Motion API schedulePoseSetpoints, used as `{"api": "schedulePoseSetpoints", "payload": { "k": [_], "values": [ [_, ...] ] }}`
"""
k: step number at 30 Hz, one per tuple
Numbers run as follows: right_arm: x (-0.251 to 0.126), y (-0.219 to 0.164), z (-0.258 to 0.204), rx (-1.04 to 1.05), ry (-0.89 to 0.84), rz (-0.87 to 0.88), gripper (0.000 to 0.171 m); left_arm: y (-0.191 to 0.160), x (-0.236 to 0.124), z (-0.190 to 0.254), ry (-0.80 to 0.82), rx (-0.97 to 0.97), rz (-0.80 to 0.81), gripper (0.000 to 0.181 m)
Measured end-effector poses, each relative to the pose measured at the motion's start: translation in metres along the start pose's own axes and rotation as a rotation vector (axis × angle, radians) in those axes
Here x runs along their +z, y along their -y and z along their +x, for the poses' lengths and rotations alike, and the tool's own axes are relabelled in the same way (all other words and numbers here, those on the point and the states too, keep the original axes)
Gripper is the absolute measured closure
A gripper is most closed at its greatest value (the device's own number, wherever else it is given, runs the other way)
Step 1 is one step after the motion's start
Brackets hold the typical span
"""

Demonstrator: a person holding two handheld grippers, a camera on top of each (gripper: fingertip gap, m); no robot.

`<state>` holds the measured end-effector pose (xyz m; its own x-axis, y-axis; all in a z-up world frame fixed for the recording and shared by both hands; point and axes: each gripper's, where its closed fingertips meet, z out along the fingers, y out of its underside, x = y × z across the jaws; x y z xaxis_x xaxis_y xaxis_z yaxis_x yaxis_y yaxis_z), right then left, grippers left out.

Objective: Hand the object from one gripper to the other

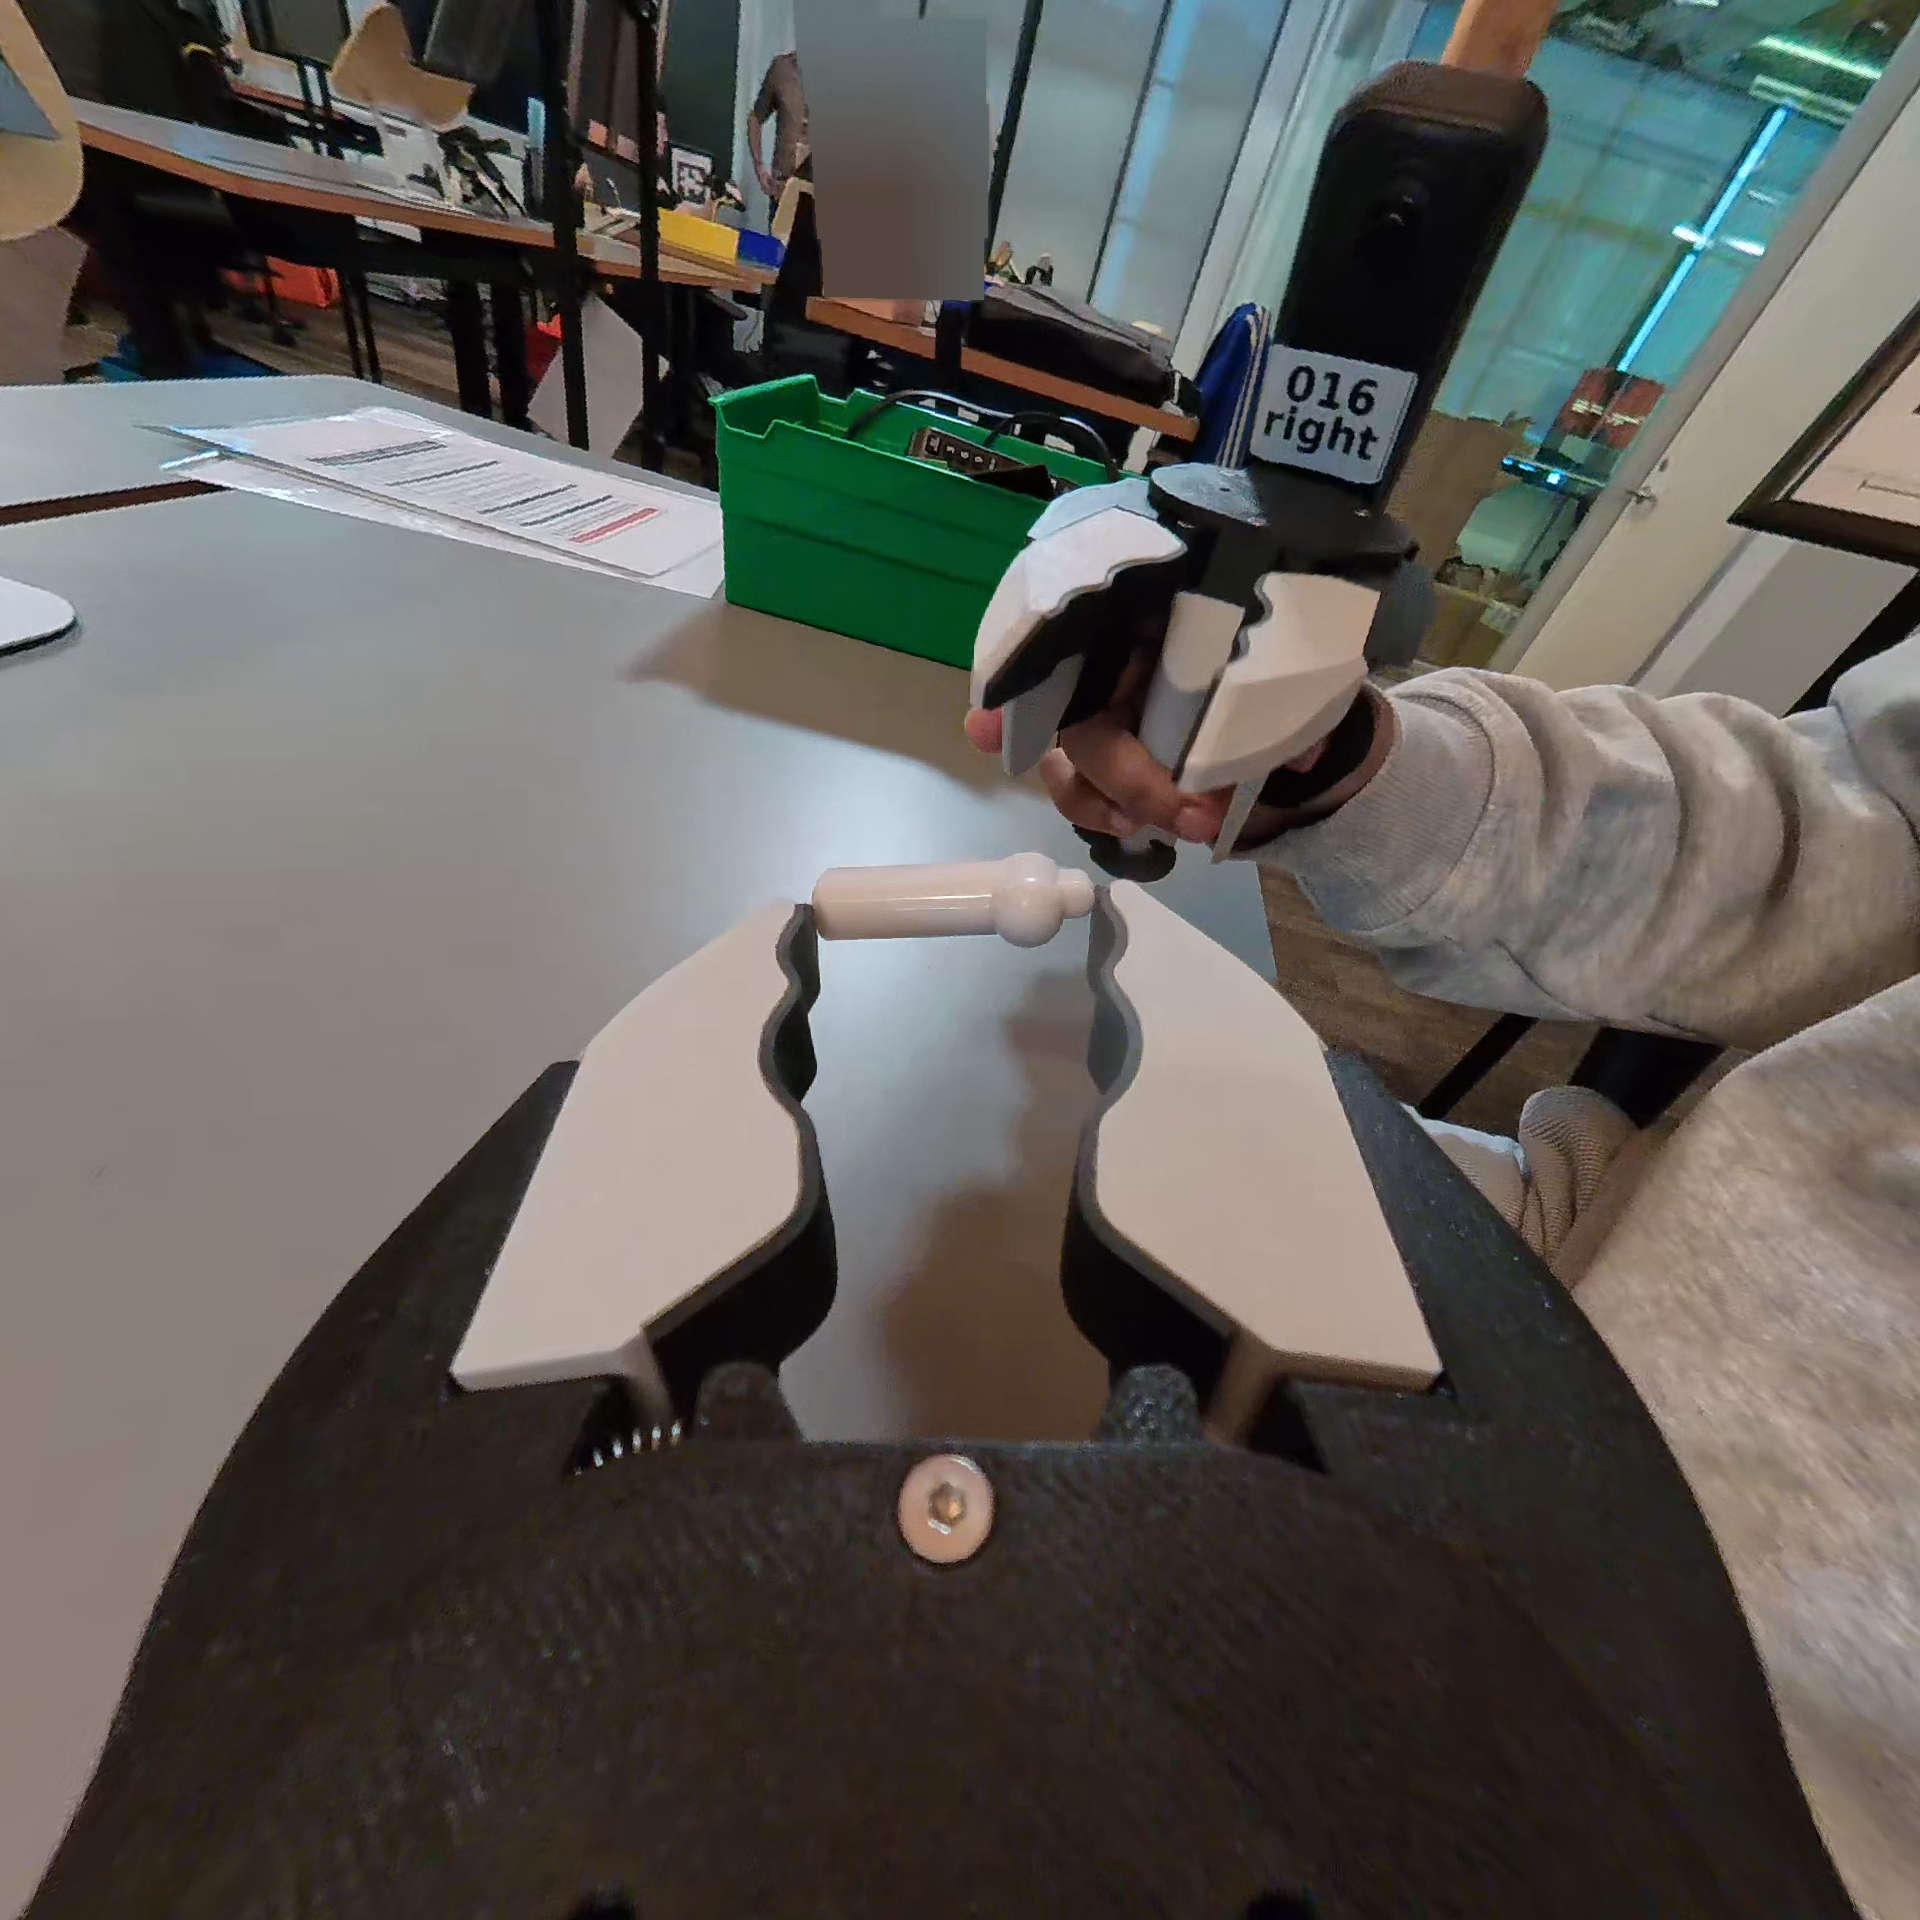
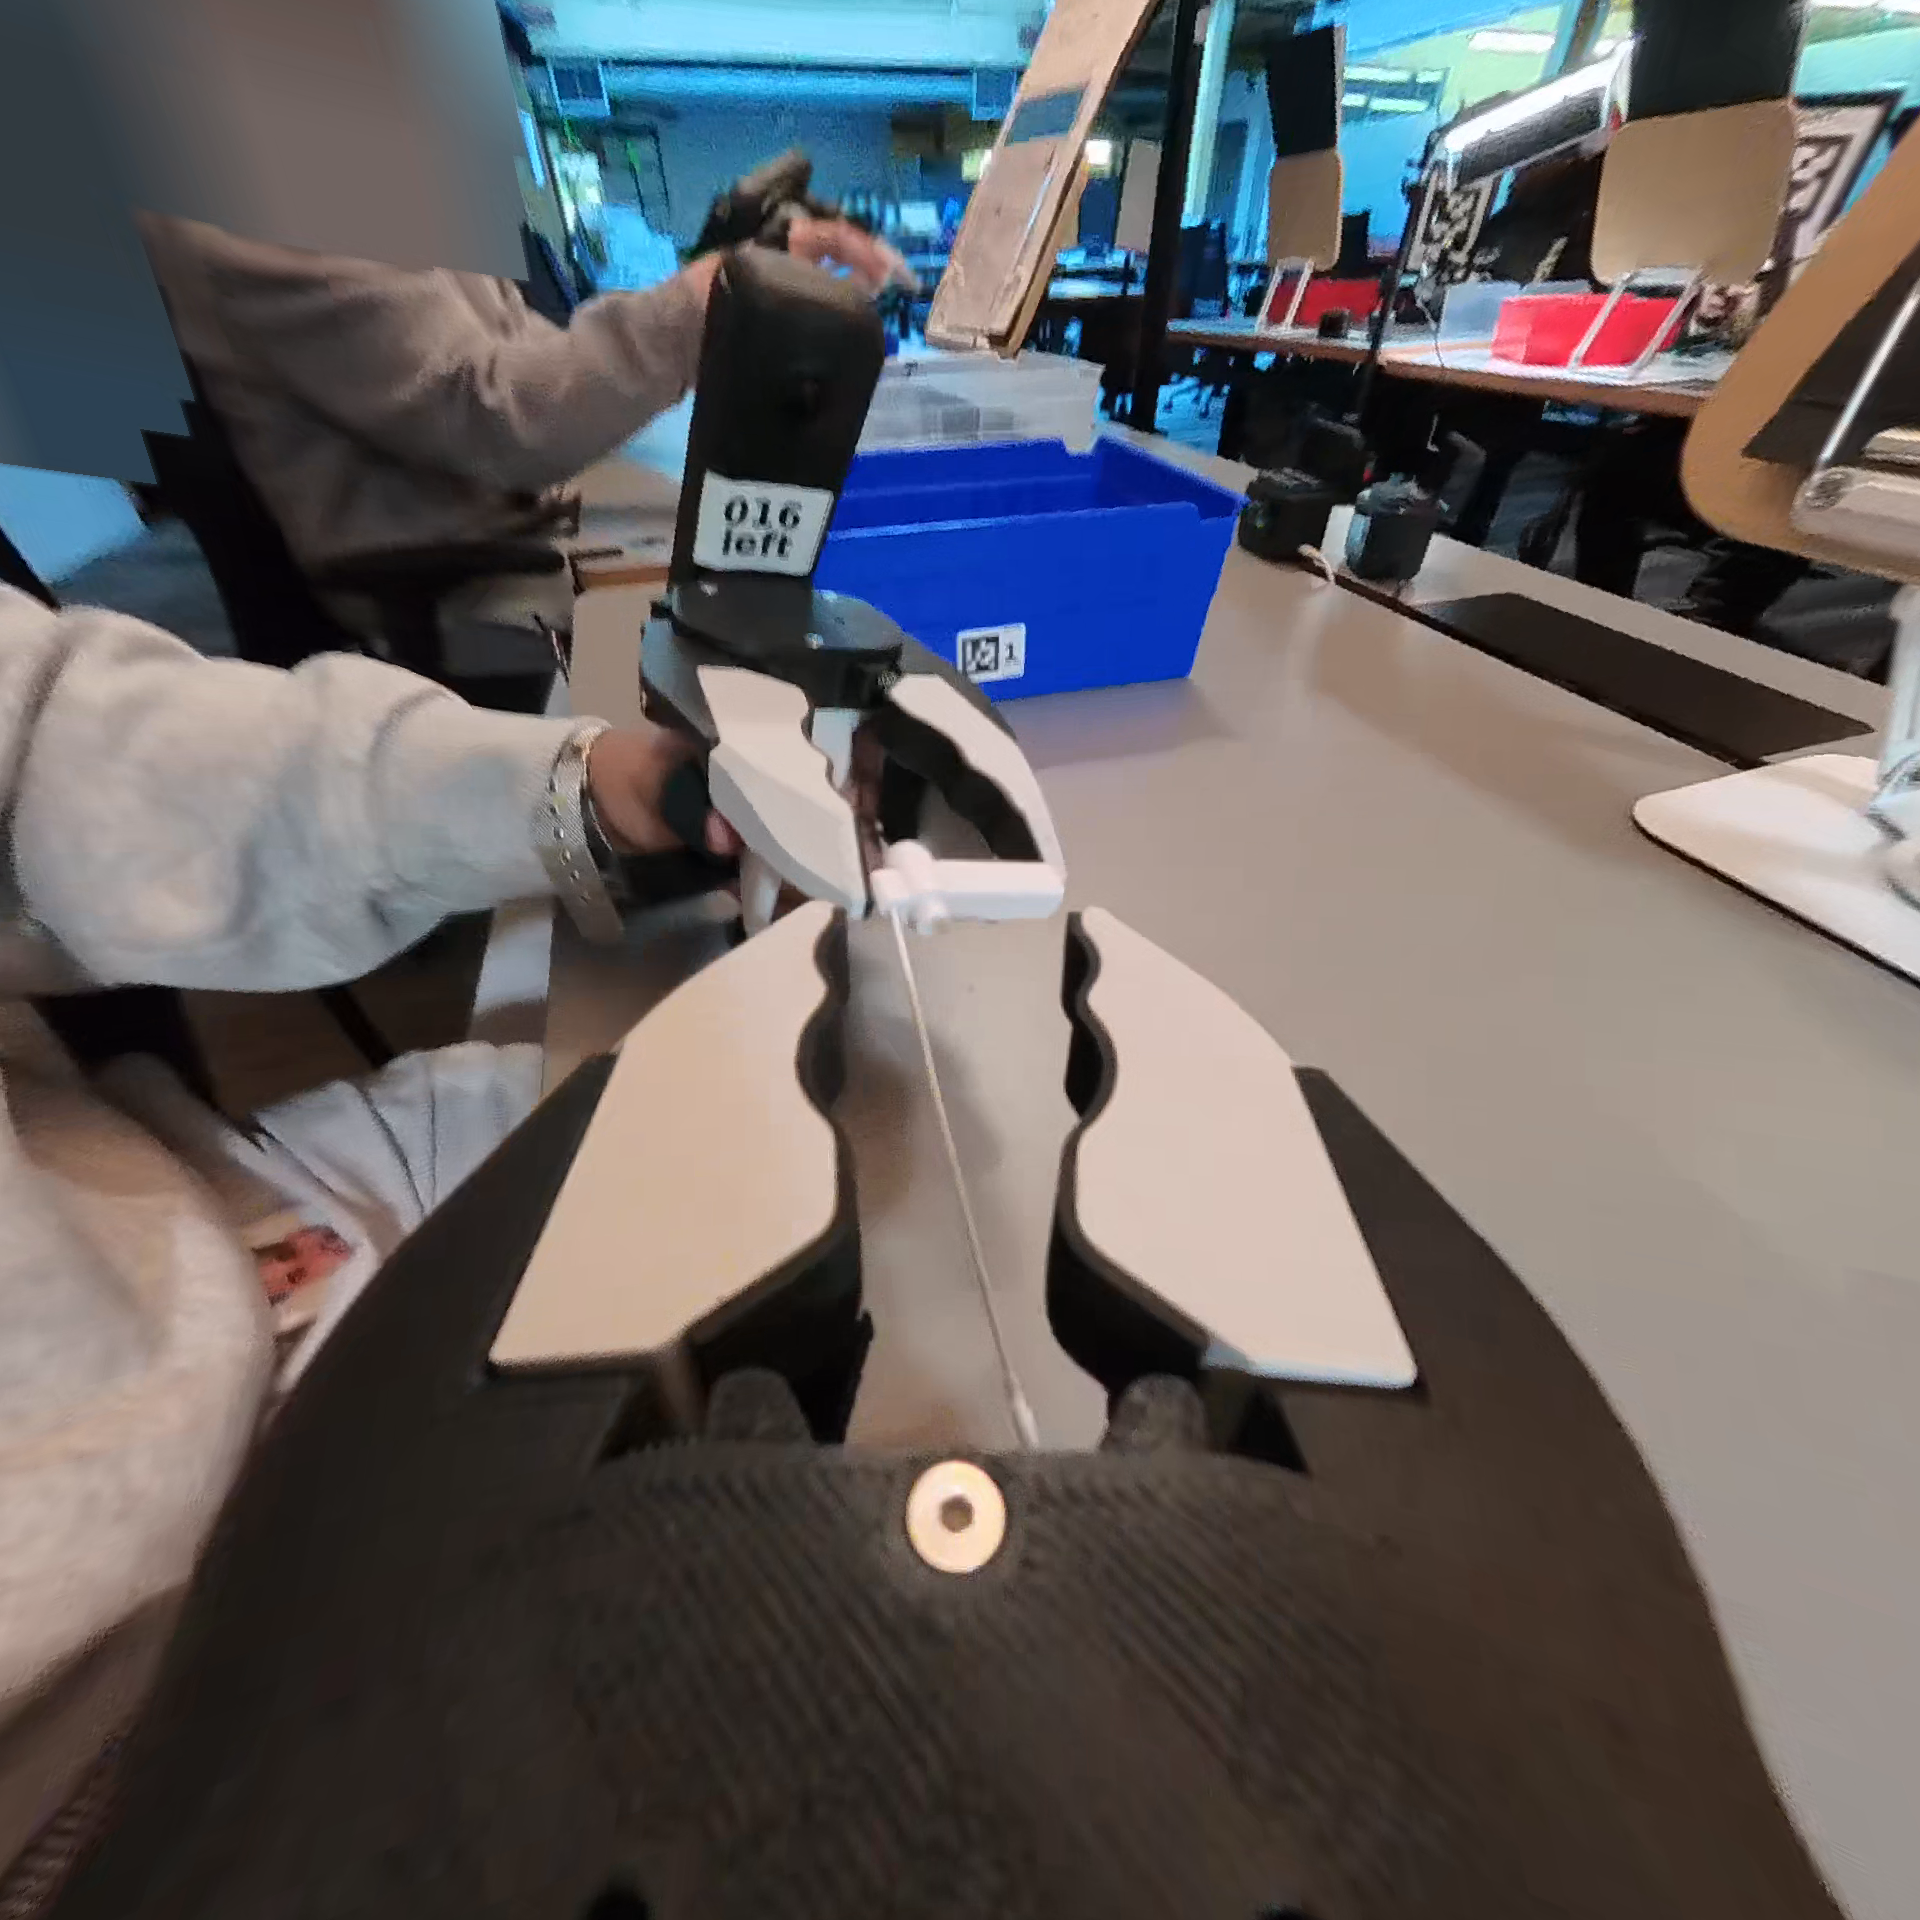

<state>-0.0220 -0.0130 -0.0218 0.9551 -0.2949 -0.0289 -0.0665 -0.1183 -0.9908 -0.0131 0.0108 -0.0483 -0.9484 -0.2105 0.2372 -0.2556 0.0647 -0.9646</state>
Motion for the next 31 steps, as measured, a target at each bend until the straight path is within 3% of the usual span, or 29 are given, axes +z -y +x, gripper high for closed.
{"api": "schedulePoseSetpoints", "payload": {
  "k": [6, 13, 23, 31],
  "values": [
    [0.0, -0.006, 0.009, 0.291, 0.048, 0.014, 0.132, 0.001, 0.004, 0.013, -0.039, 0.06, 0.002, 0.13],
    [0.005, -0.006, -0.003, 0.617, 0.262, 0.076, 0.125, 0.003, 0.005, 0.022, -0.102, 0.036, 0.02, 0.13],
    [0.004, -0.006, 0.0, 0.539, 0.212, 0.057, 0.131, 0.006, 0.005, 0.018, -0.047, 0.092, 0.046, 0.13],
    [0.0, 0.0, 0.009, -0.019, -0.06, 0.029, 0.129, 0.006, 0.002, 0.004, -0.023, -0.043, 0.046, 0.13]
  ]
}}
